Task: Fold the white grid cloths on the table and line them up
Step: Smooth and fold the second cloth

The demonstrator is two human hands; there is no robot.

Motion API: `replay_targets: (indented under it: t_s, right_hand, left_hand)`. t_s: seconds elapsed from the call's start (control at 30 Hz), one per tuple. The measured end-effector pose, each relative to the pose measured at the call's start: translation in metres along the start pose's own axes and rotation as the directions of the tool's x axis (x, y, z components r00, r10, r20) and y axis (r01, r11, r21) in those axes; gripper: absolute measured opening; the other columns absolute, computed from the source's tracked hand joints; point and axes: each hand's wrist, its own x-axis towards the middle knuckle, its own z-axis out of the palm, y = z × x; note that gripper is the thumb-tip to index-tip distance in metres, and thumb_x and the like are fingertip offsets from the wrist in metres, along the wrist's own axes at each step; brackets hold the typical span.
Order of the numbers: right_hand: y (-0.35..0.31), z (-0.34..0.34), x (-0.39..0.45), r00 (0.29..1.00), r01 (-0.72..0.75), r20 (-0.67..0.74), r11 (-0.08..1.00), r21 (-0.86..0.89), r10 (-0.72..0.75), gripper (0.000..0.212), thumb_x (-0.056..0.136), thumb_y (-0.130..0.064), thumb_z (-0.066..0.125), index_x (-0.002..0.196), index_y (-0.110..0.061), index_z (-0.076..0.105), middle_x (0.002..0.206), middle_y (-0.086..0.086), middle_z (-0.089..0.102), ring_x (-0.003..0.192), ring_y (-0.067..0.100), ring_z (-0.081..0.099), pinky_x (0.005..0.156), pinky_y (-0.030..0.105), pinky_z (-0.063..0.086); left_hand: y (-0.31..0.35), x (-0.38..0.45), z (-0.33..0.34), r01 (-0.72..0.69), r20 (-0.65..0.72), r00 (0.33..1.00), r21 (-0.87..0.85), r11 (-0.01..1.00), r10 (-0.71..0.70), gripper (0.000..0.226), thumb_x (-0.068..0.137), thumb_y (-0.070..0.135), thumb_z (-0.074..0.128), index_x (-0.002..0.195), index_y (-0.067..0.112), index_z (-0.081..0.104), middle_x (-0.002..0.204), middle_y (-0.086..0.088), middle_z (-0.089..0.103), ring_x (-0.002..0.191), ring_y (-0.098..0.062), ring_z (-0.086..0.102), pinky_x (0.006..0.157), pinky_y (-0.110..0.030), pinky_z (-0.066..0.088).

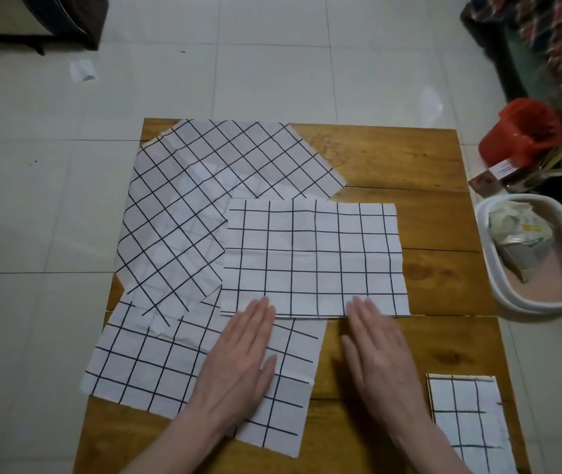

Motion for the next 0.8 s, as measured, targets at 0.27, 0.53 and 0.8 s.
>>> replay_targets:
  t_s: [0.27,0.53,0.8]
  right_hand:
    - [-0.056,0.03,0.005,0.978,0.096,0.185,0.995,0.009,-0.096,0.072,0.11,-0.059,0.022,0.166,-0.014,0.015,0.174,0.002,0.012,0.161,0.014,0.009,0.125,0.042,0.016]
    - [-0.047,0.044,0.004,0.952,0.063,0.301,0.998,-0.011,-0.056,0.073,0.109,-0.062,0.02,0.166,-0.017,0.011,0.175,0.0,0.006,0.161,0.013,0.004,0.125,0.044,0.012]
    - [-0.034,0.04,0.003,0.936,0.07,0.347,0.998,-0.009,-0.062,0.071,0.109,-0.063,0.017,0.167,-0.024,0.004,0.175,-0.006,-0.001,0.161,0.011,-0.002,0.125,0.045,0.009]
  left_hand:
    - [0.038,0.015,0.018,0.049,0.165,0.985,-0.032,0.998,-0.043,0.092,0.091,0.042,0.051,0.166,0.007,0.01,0.176,-0.008,0.005,0.162,-0.02,0.003,0.125,-0.042,0.015]
    - [0.028,0.009,0.031,0.098,0.208,0.973,0.027,0.995,-0.102,0.082,0.097,0.046,0.039,0.166,0.008,0.014,0.175,-0.008,0.007,0.162,-0.021,0.007,0.124,-0.043,0.017]
    - [0.007,-0.004,0.03,0.142,0.18,0.971,0.108,0.984,-0.159,0.078,0.107,0.056,0.029,0.167,0.011,0.009,0.176,-0.007,0.004,0.162,-0.021,0.005,0.126,-0.044,0.015]
